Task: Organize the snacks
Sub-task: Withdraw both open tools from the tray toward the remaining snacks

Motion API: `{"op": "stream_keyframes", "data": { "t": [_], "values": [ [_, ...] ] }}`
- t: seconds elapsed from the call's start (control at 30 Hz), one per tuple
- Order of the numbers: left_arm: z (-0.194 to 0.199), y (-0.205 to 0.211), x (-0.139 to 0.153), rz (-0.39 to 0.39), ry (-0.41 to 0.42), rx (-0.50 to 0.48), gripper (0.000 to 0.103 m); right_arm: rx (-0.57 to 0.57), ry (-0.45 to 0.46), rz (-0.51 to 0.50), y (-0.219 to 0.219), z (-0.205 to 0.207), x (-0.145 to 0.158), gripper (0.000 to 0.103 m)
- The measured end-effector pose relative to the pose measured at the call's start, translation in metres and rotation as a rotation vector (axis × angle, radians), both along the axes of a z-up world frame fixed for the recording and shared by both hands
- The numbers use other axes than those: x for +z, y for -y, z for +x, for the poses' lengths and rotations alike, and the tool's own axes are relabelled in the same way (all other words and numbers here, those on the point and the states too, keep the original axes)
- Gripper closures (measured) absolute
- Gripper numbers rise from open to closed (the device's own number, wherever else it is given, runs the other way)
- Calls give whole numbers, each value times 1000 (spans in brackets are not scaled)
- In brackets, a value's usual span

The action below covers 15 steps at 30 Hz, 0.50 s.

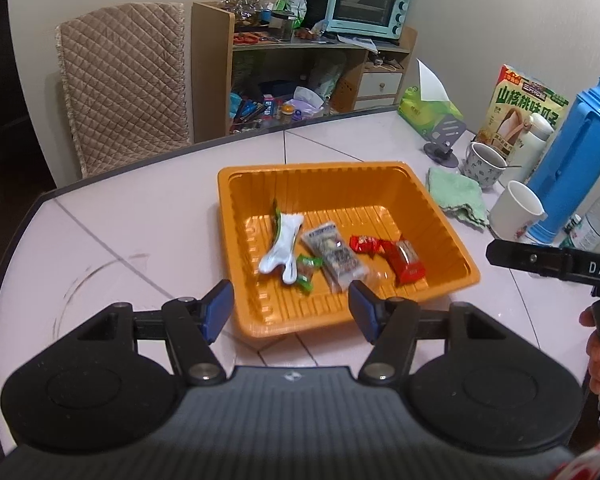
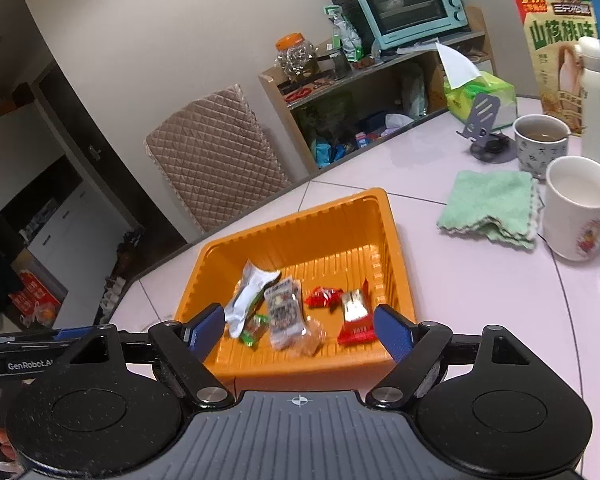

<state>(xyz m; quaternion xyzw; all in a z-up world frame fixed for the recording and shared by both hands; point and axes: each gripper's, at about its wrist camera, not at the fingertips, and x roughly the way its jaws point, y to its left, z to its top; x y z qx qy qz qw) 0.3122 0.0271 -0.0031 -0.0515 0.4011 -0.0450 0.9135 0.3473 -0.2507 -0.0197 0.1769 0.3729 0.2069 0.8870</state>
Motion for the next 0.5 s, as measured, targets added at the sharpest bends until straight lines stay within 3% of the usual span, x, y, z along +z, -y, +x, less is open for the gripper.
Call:
{"op": "stream_keyframes", "data": {
  "t": [0.5],
  "values": [
    [-83, 2, -8, -52, -58, 44, 43, 43, -82, 7, -8, -72, -2, 21]
  ]
}}
